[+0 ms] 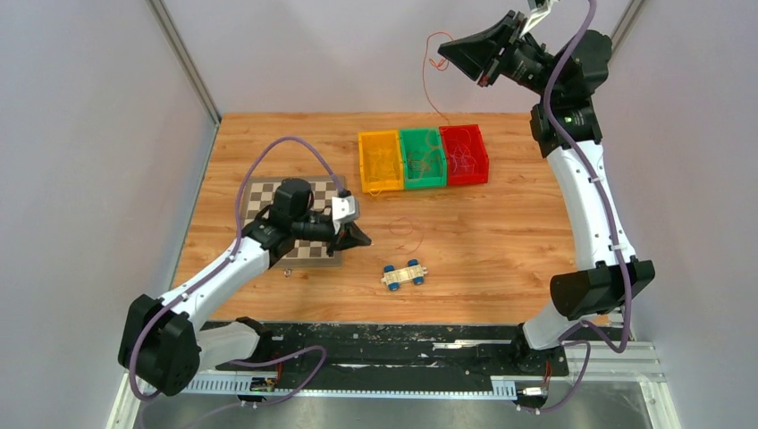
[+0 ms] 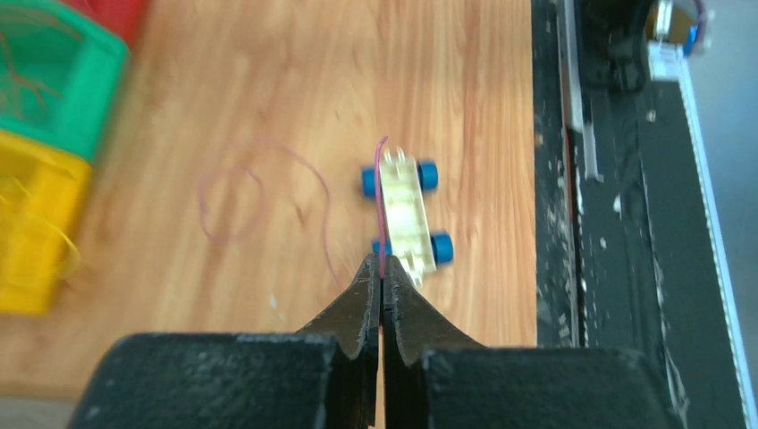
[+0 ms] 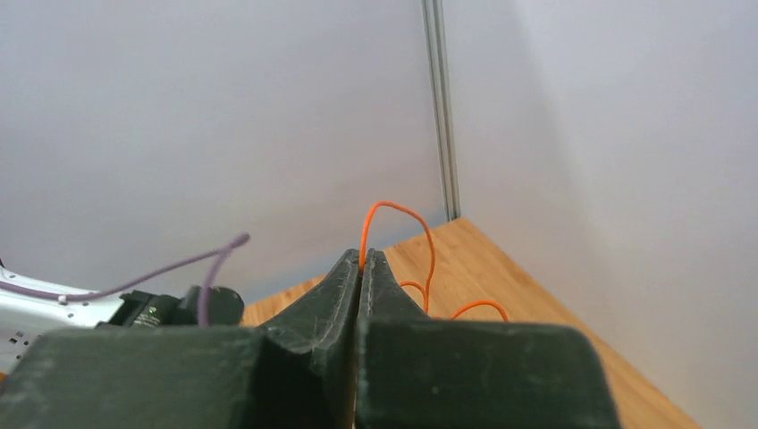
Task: Untangle the cables
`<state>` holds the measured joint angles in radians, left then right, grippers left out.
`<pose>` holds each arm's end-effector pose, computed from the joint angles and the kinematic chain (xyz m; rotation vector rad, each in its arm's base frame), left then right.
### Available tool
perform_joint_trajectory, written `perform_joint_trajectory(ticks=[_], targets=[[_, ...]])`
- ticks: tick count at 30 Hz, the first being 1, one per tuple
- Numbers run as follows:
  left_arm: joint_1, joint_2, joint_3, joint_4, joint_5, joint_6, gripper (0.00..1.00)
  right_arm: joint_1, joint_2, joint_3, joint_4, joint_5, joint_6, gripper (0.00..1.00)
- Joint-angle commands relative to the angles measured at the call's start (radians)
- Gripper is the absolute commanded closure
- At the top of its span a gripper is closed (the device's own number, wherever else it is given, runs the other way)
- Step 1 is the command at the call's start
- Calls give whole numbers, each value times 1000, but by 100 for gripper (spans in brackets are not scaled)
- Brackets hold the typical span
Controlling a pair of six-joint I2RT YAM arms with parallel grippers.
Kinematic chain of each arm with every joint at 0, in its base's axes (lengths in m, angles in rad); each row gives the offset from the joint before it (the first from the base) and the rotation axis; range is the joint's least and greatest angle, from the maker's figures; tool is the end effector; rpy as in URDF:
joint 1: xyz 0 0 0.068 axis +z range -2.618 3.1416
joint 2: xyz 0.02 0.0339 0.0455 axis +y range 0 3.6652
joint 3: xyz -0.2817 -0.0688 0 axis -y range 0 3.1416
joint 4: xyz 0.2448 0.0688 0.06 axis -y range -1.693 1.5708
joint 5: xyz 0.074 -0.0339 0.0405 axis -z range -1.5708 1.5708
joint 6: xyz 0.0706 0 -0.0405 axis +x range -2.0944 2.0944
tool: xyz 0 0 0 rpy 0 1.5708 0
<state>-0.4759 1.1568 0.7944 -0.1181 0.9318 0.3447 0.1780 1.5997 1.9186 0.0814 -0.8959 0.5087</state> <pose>0.2050 -0.1694 0.2871 1.2891 1.5111 -1.0288 0.3353 0.1163 0.5748 -0.6286 1.2624 1.0965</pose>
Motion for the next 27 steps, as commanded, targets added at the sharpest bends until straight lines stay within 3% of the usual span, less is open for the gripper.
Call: perform_joint_trajectory(ticks=[1,13,27], targets=[[29,10,-60,-159,-23,171,100,12,27,113,76,23,51,100],[31,64,-23,-144,-55,145,100,5,107,78,61,179,-210,100],[33,91,-19,-111,-88,88,100,5,272,157,84,154,-239,100]])
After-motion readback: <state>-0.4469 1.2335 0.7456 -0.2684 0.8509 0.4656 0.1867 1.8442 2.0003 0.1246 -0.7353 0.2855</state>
